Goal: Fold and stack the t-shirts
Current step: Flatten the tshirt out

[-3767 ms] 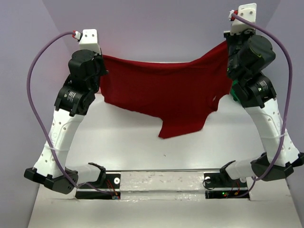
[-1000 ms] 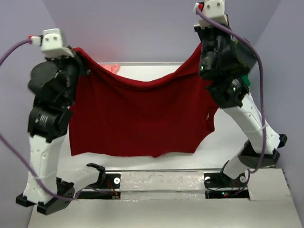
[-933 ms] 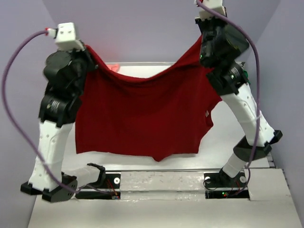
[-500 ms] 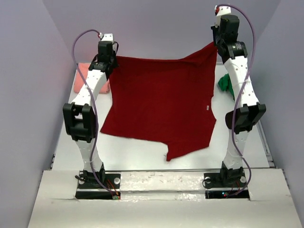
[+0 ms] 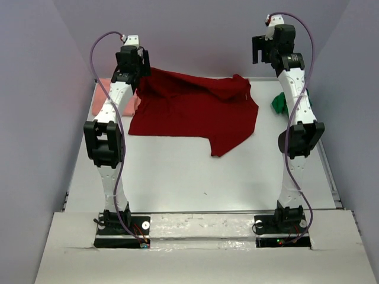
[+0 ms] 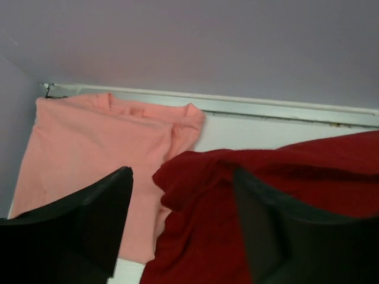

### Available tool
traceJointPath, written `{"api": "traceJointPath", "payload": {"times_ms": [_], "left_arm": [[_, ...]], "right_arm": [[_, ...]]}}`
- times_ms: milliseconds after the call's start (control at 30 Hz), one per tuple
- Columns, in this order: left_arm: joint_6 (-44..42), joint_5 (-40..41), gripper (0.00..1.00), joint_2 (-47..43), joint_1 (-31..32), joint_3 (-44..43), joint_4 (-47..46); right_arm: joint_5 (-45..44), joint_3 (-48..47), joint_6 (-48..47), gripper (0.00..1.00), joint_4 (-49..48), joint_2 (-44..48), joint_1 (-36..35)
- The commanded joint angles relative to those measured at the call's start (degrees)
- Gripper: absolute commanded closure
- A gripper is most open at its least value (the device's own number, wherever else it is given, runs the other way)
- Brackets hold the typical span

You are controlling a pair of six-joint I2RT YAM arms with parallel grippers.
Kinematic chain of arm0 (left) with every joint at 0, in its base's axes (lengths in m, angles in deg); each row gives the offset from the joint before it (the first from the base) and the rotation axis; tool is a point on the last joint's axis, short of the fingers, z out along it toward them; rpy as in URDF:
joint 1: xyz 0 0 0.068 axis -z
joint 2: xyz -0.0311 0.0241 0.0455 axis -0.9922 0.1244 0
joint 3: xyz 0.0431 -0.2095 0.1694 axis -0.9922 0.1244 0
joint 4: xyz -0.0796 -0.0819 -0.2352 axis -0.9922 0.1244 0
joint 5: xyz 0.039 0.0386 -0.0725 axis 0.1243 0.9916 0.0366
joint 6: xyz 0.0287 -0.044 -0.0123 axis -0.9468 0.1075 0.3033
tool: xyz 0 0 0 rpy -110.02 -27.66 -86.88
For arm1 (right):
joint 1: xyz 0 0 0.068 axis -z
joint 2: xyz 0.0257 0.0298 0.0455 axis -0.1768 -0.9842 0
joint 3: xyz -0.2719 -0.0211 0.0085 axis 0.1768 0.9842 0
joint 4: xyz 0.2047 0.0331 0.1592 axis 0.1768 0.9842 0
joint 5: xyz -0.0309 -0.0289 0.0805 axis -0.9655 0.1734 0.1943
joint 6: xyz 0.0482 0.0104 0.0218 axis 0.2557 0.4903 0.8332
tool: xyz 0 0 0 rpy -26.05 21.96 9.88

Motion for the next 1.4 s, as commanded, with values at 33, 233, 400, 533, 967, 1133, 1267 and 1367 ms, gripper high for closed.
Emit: {"api": "traceJointPath", "payload": {"times_ms": [33,233,400,533,967,1133,1267,1367], "left_arm": [[-0.9,-0.6,0.01,-1.2,-0.1,-1.1,-2.9],[-0.6,0.9,0.01,-6.9,1.0,1.7,-2.9],[0.7,6.9,0.01,-15.5,6.7,3.5,2.2],[4.5,15.8,0.01,-21.4,14.4,11.7,8.6],[15.9,14.2,0.09,-38.0,15.1,37.8,13.1],[17.0,17.8,0.05,-37.1,14.8,38.7,15.0],[18.6,16.3,0.05,-34.7,13.4,39.8,15.9],[19.5,9.7,0.04,-34.1,10.9,41.9,13.8]], "right_arm": [[2.8,-1.2,1.4,0.00,-0.2,1.7,0.7],[0.3,4.2,1.6,0.00,1.4,9.3,-1.9],[-7.6,21.2,4.9,0.00,2.8,18.6,-8.5],[2.8,43.0,17.7,0.07,-8.8,33.3,-6.8],[17.5,73.9,27.1,0.50,-11.8,48.3,-4.7],[27.9,81.2,32.0,0.23,-15.7,49.0,-0.9],[32.9,86.9,37.2,0.19,-21.2,50.1,-0.4],[38.2,90.5,41.1,0.19,-25.2,50.1,1.0]]}}
